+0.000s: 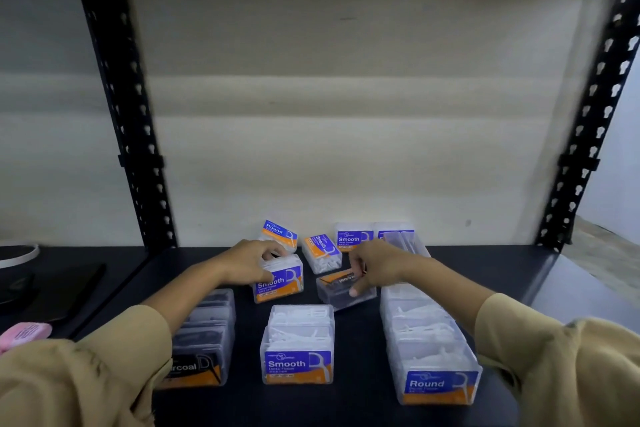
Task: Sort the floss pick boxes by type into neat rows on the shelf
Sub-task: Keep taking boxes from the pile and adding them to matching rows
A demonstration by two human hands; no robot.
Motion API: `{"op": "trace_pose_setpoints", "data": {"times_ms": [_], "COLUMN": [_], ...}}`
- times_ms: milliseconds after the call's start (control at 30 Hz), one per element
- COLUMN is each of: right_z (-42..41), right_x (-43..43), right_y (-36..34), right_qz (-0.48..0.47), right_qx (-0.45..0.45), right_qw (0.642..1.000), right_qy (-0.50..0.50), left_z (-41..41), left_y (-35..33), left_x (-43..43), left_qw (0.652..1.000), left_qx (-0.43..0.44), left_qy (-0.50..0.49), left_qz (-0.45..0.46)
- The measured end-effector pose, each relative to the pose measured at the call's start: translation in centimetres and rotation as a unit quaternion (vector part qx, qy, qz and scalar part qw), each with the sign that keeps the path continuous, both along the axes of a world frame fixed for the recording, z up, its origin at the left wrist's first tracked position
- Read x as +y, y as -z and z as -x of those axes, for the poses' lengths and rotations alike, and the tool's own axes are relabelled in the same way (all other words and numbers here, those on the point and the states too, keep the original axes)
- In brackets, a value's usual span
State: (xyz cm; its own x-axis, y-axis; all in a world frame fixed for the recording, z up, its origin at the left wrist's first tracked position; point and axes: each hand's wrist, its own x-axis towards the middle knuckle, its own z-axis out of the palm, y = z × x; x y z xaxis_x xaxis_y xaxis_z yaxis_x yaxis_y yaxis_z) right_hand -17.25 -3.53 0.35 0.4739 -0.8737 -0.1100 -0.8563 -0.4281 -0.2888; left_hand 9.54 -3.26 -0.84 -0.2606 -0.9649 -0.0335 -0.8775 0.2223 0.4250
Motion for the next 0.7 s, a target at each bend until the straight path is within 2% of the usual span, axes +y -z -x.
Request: {"op": "trace_pose_setpoints", "data": {"times_ms": [67,200,333,433,700], "right_z": [-0.2,-0.5,-0.9,-1.2,-0.7], "right_x": [0.1,-0.4,-1.2,-1.1,-1.3], "right_y": [0.0,-1.1,-1.3,-1.0,-0.3], "right_qz": [0.014,-0.042,-0.099,-0.118,-0.048], "right_qx": [0.038,0.03,0.127,0.152,0.065], "right_qw": [0.999,0.999,0.987,0.981,0.997], "right_qy": [-0.015,-0.008,-0.019,-0.025,-0.007], "left_z": [0.1,0.1,0.2,0.2,-0.1], "left_y": [0.0,0.0,-0.2,-0.2,-0.9], "left_x": [0.0,0.1,0.2,0.2,0.0], "left_qw": [1.0,1.0,1.0,1.0,0.999], "left_qx": [-0.001,0.003,-0.001,-0.004,0.007], "left_qy": [-0.002,-0.006,-0.008,-0.007,-0.005], "left_qz": [0.0,-0.006,-0.003,-0.004,-0.035]}}
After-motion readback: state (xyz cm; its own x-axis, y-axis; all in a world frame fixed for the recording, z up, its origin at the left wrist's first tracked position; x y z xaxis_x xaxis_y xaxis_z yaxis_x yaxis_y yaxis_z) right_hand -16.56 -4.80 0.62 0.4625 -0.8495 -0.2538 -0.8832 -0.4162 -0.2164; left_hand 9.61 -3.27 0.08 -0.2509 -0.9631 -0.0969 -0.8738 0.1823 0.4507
